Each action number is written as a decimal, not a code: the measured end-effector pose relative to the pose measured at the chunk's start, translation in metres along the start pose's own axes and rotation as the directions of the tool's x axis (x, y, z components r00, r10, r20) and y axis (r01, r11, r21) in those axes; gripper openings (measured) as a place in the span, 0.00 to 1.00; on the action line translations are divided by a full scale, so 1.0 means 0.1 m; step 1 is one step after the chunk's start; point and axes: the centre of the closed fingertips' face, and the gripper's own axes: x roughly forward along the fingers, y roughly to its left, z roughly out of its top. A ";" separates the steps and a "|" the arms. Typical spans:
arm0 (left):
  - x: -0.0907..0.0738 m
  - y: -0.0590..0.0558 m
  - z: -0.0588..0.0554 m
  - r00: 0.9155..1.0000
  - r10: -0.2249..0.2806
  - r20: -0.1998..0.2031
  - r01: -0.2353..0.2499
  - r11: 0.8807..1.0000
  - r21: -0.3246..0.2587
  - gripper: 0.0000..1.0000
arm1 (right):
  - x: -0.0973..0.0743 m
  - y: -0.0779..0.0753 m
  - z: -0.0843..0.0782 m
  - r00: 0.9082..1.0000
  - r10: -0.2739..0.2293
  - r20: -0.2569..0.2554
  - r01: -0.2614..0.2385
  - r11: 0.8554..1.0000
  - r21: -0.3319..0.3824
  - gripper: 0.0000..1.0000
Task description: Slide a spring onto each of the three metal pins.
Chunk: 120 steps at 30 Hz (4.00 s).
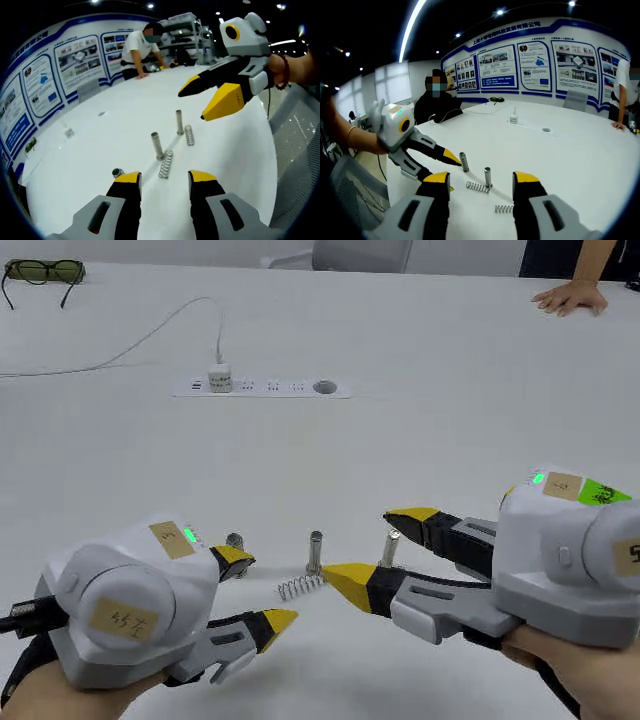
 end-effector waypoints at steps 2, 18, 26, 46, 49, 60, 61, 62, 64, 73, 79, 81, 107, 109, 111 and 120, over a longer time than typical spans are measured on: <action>0.05 0.00 -0.01 1.000 -0.014 0.007 0.015 0.999 -0.049 0.37 | -0.03 -0.01 -0.02 1.000 0.003 0.003 -0.003 1.000 0.006 0.52; 0.29 -0.01 -0.16 0.999 -0.045 -0.029 0.045 0.999 -0.014 0.26 | -0.16 -0.06 -0.20 1.000 0.006 -0.008 -0.006 1.000 0.010 0.54; 0.37 0.00 -0.18 0.997 -0.062 -0.039 0.062 0.998 -0.004 0.23 | -0.20 -0.08 -0.29 1.000 -0.007 -0.025 0.008 1.000 0.026 0.54; 0.37 -0.09 -0.18 0.994 -0.104 -0.041 0.104 0.995 0.005 0.10 | -0.20 -0.09 -0.32 0.999 -0.013 -0.031 0.014 0.998 0.054 0.54; 0.34 -0.12 -0.20 0.993 -0.107 -0.045 0.107 0.994 0.001 0.10 | -0.20 -0.09 -0.30 0.999 -0.016 -0.027 0.018 0.998 0.062 0.54; 0.14 -0.28 -0.20 0.992 -0.124 -0.016 0.123 0.990 -0.073 0.10 | -0.21 -0.05 -0.23 1.000 0.007 -0.001 -0.007 0.995 0.102 0.53; 0.12 -0.28 -0.19 0.992 -0.123 -0.009 0.122 0.990 -0.078 0.10 | -0.21 -0.04 -0.21 1.000 0.013 0.007 -0.013 0.994 0.110 0.53; 0.11 -0.29 -0.18 0.993 -0.122 -0.005 0.121 0.989 -0.082 0.10 | -0.21 -0.03 -0.20 1.000 0.017 0.012 -0.018 0.993 0.114 0.53; 0.07 -0.31 -0.15 0.993 -0.121 0.010 0.121 0.988 -0.099 0.10 | -0.21 0.00 -0.16 0.999 0.029 0.025 -0.032 0.990 0.137 0.51; -0.06 -0.38 0.05 0.988 -0.121 0.098 0.135 0.979 -0.153 0.10 | -0.16 0.08 -0.12 0.997 0.058 0.041 -0.065 0.979 0.191 0.46; -0.15 -0.39 0.22 0.978 -0.113 0.175 0.145 0.974 -0.177 0.10 | -0.12 0.13 -0.07 0.995 0.079 0.062 -0.093 0.958 0.271 0.41; -0.20 -0.39 0.27 0.974 -0.105 0.199 0.142 0.973 -0.181 0.10 | -0.11 0.13 -0.04 0.994 0.084 0.076 -0.104 0.946 0.306 0.38; -0.42 -0.45 0.64 0.929 -0.115 0.351 0.170 0.977 -0.131 0.10 | -0.06 0.29 0.18 0.968 0.171 0.182 -0.244 0.806 0.540 0.15; -0.44 -0.45 0.66 0.927 -0.114 0.357 0.171 0.977 -0.131 0.10 | -0.06 0.29 0.19 0.965 0.178 0.191 -0.255 0.793 0.552 0.14; -0.44 -0.44 0.67 0.927 -0.113 0.358 0.168 0.977 -0.128 0.10 | -0.06 0.30 0.21 0.964 0.182 0.195 -0.263 0.783 0.564 0.14; -0.45 -0.43 0.66 0.936 -0.110 0.335 0.161 0.979 -0.128 0.11 | -0.06 0.33 0.23 0.958 0.195 0.209 -0.279 0.791 0.545 0.12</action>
